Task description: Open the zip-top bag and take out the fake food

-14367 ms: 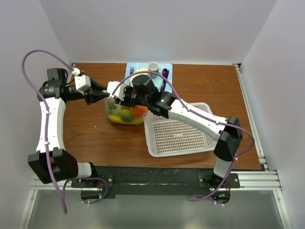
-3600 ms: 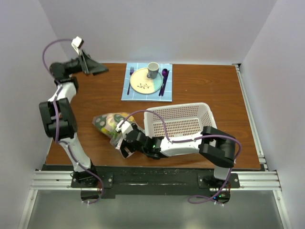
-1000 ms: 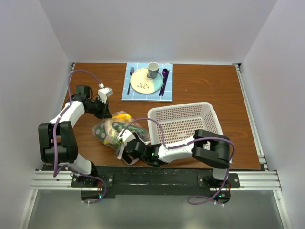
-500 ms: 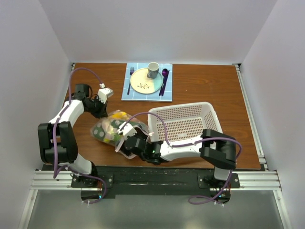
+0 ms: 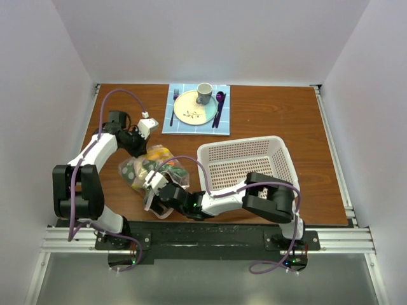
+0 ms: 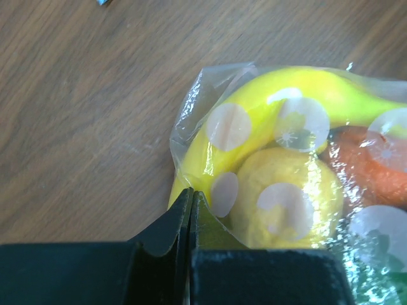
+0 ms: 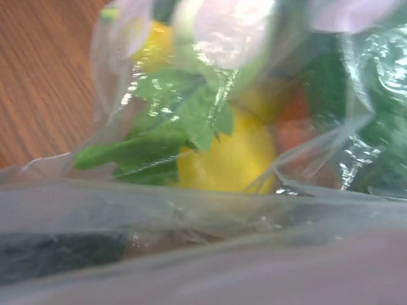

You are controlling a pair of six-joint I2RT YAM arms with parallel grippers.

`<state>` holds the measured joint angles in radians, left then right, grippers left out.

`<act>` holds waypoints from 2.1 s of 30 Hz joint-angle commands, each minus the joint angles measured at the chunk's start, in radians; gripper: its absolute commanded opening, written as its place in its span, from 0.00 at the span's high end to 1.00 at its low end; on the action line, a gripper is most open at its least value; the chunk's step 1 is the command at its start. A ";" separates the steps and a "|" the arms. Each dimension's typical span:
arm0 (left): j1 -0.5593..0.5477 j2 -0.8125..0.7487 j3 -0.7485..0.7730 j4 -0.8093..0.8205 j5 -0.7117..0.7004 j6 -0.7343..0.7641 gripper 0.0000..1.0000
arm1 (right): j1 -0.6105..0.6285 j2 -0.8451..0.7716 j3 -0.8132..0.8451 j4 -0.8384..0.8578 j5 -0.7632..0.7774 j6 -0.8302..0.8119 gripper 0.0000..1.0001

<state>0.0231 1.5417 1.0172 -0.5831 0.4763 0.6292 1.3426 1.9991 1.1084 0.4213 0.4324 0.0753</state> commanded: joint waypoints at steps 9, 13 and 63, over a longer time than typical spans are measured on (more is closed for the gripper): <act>-0.075 -0.058 -0.023 -0.046 0.018 0.004 1.00 | -0.042 0.036 0.062 0.056 -0.090 0.029 0.32; -0.060 -0.051 -0.023 -0.024 -0.022 0.000 1.00 | -0.043 -0.006 0.013 0.047 -0.100 0.035 0.74; 0.276 0.106 0.156 0.095 -0.174 0.076 1.00 | -0.043 -1.045 -0.418 -0.450 0.207 0.164 1.00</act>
<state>0.2794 1.6241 1.1133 -0.5037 0.2966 0.7002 1.2991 1.0496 0.6994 0.0265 0.5755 0.2008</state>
